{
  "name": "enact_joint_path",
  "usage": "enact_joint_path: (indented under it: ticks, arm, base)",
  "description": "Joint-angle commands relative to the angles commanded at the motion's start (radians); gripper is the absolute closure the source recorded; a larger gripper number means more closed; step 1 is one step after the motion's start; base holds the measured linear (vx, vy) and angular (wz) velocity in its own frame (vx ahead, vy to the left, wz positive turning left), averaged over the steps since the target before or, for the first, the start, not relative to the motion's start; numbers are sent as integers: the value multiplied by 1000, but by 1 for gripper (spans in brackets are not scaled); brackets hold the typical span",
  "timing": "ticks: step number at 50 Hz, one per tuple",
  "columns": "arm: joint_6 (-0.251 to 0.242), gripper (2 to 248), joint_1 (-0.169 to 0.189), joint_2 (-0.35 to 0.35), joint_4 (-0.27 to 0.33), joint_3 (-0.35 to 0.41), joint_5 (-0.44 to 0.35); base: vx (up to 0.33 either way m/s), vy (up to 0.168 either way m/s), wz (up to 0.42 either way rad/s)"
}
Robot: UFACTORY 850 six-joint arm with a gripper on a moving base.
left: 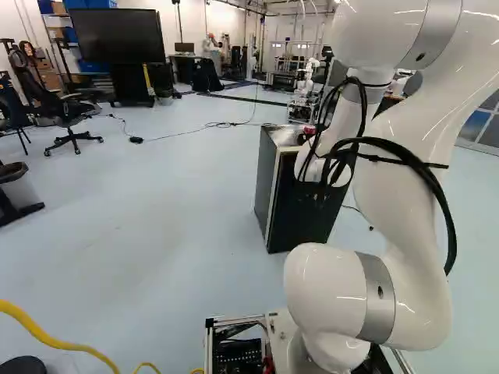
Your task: Grab a drink from the fridge
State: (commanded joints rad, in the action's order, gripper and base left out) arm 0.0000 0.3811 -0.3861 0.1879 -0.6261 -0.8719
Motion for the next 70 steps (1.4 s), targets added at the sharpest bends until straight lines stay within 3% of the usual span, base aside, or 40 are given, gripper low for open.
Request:
enact_joint_path:
  ticks: [55,70]
  arm:
    - [0,3,-9,-32,0,-41,0]
    - [0,3,0,-1,0,-2,0]
  base:
    - [0,0,0]
    - [0,0,0]
